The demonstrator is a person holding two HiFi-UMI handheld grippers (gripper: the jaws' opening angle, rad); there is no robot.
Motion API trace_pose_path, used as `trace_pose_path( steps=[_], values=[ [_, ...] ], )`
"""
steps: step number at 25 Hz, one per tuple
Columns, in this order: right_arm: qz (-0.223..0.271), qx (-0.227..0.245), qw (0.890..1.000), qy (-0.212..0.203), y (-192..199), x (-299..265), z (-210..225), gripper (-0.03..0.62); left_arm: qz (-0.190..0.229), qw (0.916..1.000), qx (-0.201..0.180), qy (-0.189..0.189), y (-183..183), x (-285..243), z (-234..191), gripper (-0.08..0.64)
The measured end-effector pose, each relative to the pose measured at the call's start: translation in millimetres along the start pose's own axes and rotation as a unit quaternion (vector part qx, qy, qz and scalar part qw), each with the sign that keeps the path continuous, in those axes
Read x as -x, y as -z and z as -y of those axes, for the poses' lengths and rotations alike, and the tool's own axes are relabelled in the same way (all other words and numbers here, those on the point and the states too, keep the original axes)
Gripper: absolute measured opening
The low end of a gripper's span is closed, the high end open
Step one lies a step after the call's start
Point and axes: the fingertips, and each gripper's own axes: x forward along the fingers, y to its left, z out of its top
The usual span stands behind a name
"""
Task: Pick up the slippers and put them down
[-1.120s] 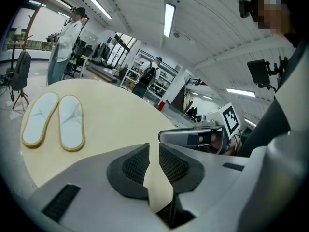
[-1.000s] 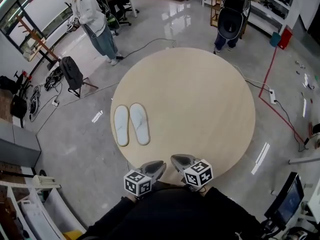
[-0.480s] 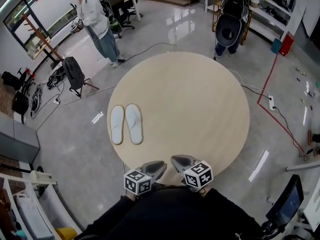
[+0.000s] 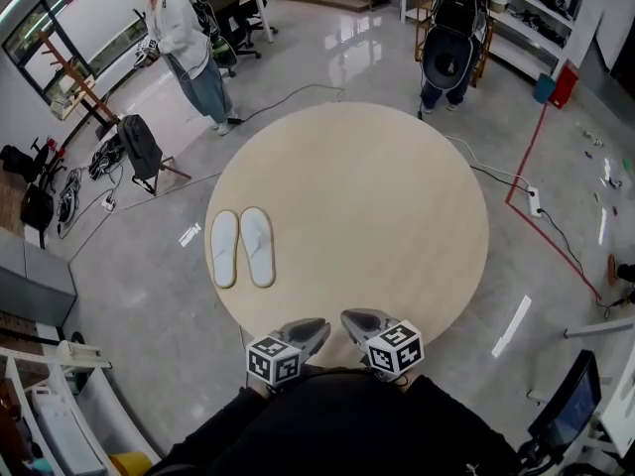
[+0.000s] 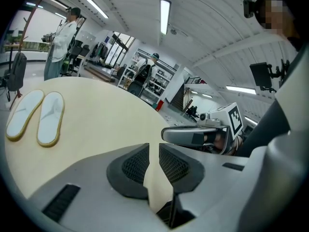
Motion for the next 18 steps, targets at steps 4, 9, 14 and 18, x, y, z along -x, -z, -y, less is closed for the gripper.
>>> trace_pose_path(
  steps=[4, 9, 14, 18],
  values=[
    [-0.003, -0.003, 1.000, -0.001, 4, -2, 1, 0.016, -0.002, 1.0000, 0.002, 0.000, 2, -1, -3, 0.060],
    [-0.009, -0.003, 1.000, -0.006, 1, -17, -2, 0.016, -0.009, 0.9999, 0.004, 0.002, 0, 1, -14, 0.059],
    [-0.017, -0.003, 1.000, -0.014, 1, -30, -10, 0.016, -0.011, 0.9999, 0.012, 0.001, -3, 8, -26, 0.060],
    [-0.022, -0.004, 1.000, -0.014, 0, -44, -15, 0.016, -0.011, 0.9997, 0.021, 0.002, -3, 15, -40, 0.060]
  ],
)
